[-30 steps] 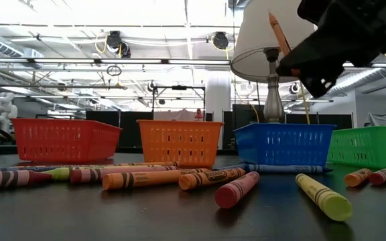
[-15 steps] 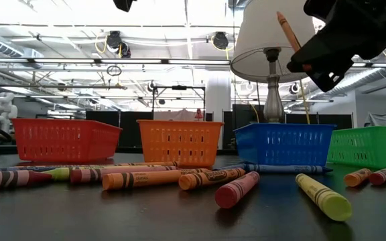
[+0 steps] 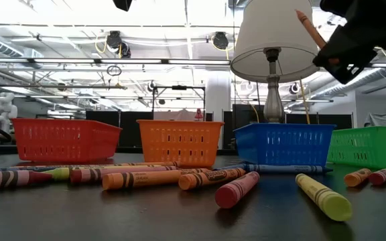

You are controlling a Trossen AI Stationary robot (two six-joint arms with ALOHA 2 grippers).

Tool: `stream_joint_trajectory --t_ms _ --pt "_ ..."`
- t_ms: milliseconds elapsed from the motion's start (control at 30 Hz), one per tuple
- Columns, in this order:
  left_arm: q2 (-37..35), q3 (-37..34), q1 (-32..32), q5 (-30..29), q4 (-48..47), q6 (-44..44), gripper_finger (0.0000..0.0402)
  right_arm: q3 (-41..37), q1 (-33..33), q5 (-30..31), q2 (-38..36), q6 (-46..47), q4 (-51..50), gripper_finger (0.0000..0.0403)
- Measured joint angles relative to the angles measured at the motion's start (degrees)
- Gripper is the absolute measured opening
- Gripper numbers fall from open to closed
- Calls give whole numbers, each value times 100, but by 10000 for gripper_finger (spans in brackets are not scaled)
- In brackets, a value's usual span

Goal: Sort crayons
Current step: Put the orange crayon into the green bin

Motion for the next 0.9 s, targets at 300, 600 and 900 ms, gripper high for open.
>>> stream_joint_trajectory --t_ms 300,600,900 --pt "-1 0 0 0 -8 -290 196 0 -2 -33 -532 601 -1475 20" --pt "0 0 13 0 -4 -291 196 0 22 -123 -1434 2231 -3446 20" --pt "0 0 -10 26 -11 -364 196 0 20 1140 -1663 3811 -5569 20"
